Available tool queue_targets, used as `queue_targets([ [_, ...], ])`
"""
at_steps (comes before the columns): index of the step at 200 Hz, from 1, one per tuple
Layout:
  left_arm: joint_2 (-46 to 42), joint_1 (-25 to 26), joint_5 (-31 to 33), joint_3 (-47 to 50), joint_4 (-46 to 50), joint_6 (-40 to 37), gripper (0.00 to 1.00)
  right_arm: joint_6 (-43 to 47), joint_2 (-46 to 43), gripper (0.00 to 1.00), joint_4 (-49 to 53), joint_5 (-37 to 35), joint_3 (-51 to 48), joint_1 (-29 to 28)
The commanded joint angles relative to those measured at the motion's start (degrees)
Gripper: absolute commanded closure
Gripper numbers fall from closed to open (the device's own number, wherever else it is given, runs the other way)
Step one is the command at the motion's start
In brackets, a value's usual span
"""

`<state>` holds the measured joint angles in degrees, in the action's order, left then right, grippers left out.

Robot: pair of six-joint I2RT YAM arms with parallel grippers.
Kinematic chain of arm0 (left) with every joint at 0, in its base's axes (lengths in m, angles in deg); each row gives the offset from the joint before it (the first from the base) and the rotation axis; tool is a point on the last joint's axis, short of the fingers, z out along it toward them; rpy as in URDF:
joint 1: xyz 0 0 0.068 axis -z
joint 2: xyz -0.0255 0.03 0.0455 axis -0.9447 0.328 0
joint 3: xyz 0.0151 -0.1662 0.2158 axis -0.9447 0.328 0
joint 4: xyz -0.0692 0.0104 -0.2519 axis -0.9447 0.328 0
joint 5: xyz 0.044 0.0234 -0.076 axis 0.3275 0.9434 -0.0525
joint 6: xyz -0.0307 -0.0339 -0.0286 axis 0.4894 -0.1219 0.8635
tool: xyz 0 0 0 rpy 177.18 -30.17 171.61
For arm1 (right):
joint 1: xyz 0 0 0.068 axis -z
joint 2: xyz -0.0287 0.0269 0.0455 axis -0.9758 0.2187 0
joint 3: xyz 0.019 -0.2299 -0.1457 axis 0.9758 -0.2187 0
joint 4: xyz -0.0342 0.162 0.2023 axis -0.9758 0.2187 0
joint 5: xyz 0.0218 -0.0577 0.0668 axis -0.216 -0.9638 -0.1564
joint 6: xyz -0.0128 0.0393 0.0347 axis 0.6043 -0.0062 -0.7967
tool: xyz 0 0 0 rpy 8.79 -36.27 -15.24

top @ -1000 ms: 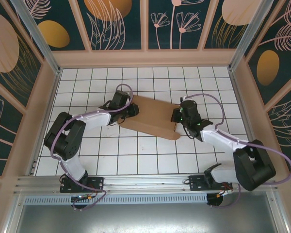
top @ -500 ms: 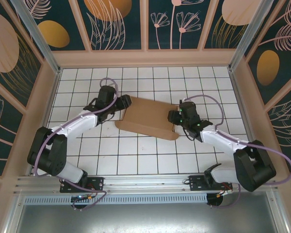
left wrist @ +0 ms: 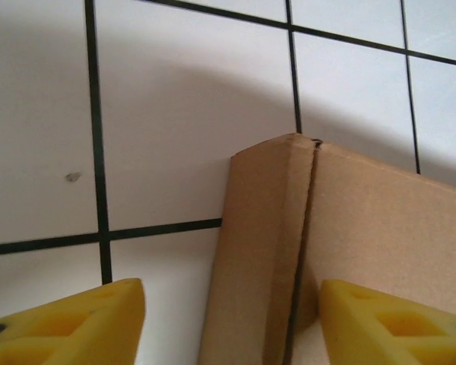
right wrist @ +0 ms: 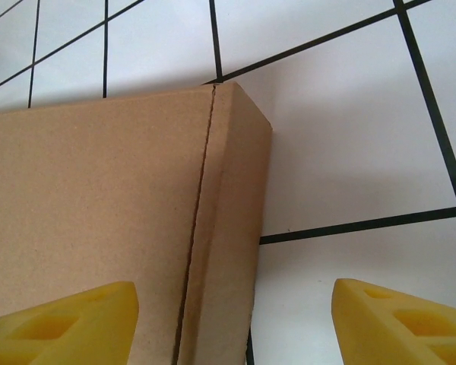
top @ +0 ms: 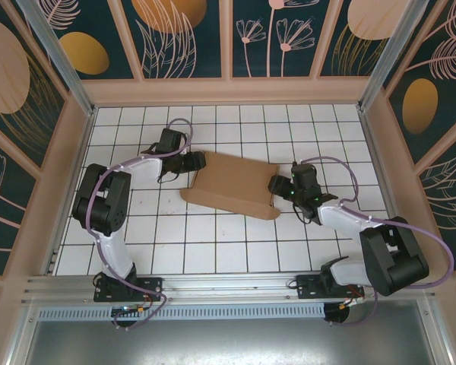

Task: Fold the paper box

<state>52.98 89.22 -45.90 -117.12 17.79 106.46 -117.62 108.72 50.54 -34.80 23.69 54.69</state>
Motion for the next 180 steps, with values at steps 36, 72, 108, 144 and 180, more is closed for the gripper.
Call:
queue_targets([
  [36,5.0,-4.8,-14.7,3.6,-6.7,1.3,0.53,-2.6,-1.8,0.26,-9.3,9.3,-4.8,4.6],
  [72,9.5,-5.6,-18.2,2.1,-4.3,0.1,0.59,-6.0,2.6,0.07,-13.9,16.9,-5.1,7.9],
  [108,11.8,-7.8,-20.0,2.5,-4.2,0.8,0.63,-8.8,8.1,0.07,-20.3,26.2,-4.6,8.4],
  [144,12.9,-8.8,-20.0,2.1,-3.0,0.5,0.68,-10.2,9.5,0.06,-21.4,28.0,-4.6,8.6],
  [180,13.4,-9.9,-19.5,2.1,-2.1,0.3,0.7,-9.6,9.0,0.05,-19.8,28.3,-4.0,9.1],
])
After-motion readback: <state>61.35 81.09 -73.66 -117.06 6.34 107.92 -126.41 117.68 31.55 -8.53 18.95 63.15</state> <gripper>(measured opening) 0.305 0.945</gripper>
